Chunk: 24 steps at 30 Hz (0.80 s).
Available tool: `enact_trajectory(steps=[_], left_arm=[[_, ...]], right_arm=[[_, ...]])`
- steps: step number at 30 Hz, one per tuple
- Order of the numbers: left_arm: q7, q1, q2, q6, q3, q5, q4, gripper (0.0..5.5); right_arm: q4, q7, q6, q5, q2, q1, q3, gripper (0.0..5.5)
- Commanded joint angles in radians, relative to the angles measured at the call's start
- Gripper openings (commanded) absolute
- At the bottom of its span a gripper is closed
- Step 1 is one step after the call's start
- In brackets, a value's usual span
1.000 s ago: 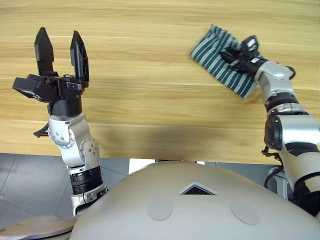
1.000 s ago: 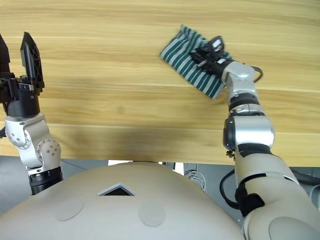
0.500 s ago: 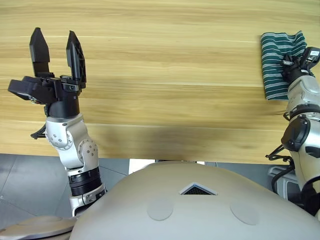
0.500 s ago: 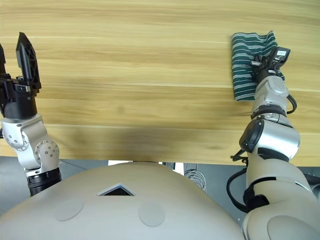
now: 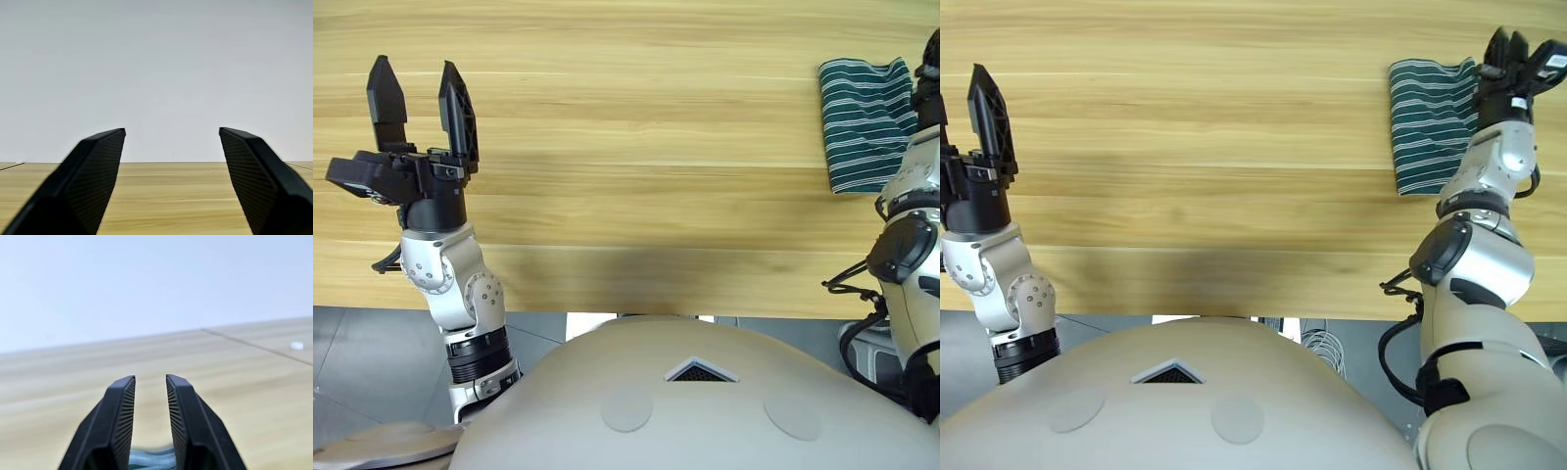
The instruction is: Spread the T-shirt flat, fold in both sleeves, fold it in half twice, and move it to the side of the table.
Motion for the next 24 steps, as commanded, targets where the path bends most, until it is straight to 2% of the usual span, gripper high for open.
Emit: enact_trajectory(steps=[1,5,8,24], left_arm=[[0.013,-0.013,0.006,-0.011,0.009,0.027,0.033,3.44],[0.081,-0.049,0.002,-0.010,0.007,0.153,0.107,3.44],[0.096,-0.062,0.003,-0.027,0.000,0.187,0.132,3.44],[0.115,-0.082,0.016,-0.042,0.004,0.187,0.154,3.44]], right_arm=[[-0.105,0.119,-0.127,0.063,0.023,-0.021,-0.029,1.17],[-0.304,0.217,-0.400,0.047,0.177,0.120,0.058,1.17],[-0.351,0.228,-0.469,0.048,0.241,0.183,0.092,1.17],[-0.315,0.273,-0.519,0.100,0.257,0.205,0.109,1.17]])
